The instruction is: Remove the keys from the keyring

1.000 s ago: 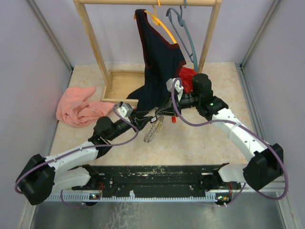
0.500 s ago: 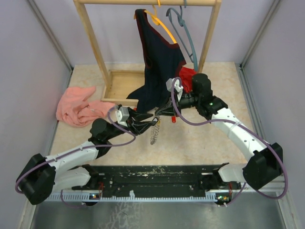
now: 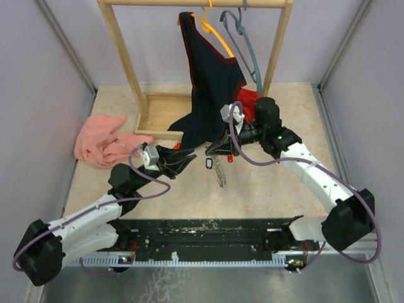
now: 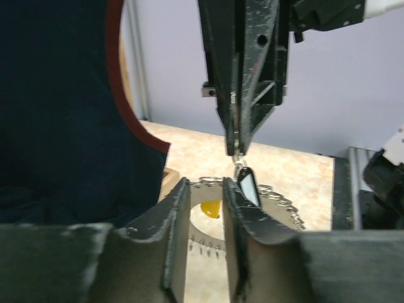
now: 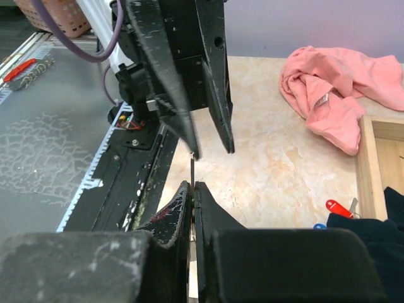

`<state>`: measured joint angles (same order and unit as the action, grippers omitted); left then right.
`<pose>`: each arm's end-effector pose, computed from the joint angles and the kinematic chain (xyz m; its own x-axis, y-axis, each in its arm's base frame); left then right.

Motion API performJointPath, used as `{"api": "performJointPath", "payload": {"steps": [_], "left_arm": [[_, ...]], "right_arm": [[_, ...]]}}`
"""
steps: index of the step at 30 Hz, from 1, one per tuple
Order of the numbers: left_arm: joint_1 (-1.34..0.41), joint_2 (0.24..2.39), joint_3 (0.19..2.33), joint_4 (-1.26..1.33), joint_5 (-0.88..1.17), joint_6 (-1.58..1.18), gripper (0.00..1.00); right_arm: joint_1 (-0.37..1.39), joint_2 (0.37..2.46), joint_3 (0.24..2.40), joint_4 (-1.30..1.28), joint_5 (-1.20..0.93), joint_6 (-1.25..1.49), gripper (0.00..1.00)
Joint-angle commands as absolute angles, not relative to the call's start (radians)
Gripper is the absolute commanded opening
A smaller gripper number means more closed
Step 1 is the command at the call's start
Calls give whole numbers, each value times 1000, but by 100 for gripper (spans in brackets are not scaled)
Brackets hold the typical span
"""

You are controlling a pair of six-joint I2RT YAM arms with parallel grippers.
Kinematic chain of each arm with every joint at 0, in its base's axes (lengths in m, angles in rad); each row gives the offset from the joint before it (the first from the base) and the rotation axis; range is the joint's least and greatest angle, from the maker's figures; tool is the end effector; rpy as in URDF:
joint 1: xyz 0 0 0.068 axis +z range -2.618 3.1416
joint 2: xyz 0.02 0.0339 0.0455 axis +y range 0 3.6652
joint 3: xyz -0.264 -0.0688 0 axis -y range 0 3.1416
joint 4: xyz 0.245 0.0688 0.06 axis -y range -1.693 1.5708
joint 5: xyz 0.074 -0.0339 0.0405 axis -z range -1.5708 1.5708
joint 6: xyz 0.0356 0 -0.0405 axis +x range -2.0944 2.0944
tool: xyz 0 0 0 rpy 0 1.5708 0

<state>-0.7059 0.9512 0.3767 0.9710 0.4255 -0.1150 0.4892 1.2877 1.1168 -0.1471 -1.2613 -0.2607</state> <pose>0.1451 -0.1430 0.2868 0.1909 -0.3001 -0.9346 0.9085 0.4145 0.0525 0.2299 0.1608 0.3579 -0.0239 -0.1017 -0.9945 -0.9811 -0.1889 0.0429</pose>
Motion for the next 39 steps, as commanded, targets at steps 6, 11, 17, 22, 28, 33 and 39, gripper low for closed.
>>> {"api": "performJointPath", "payload": {"steps": [6,11,17,22,28,33,39], "left_arm": [[-698,1074,358,1008,437,-18,27],[-702,1151,379,1118,558,-63,32],[-712,1116,362,1135,577,-87,38],[-744,1128,372,1140,580,-87,39],[-766,1161,386,1176,587,-89,41],[-770,1164,403,1150,505,-97,42],[-771,1145,384,1139,490,-62,43]], "right_arm": [[486,1288,1175,-114,-1353,-276,0],[486,1295,1175,-114,-1346,-277,0],[486,1306,1174,-114,-1335,-277,0],[486,1314,1167,-97,-1328,-262,0],[486,1319,1164,-85,-1324,-252,0],[486,1322,1153,-58,-1332,-226,0],[486,1324,1136,1,-1359,-176,0]]}}
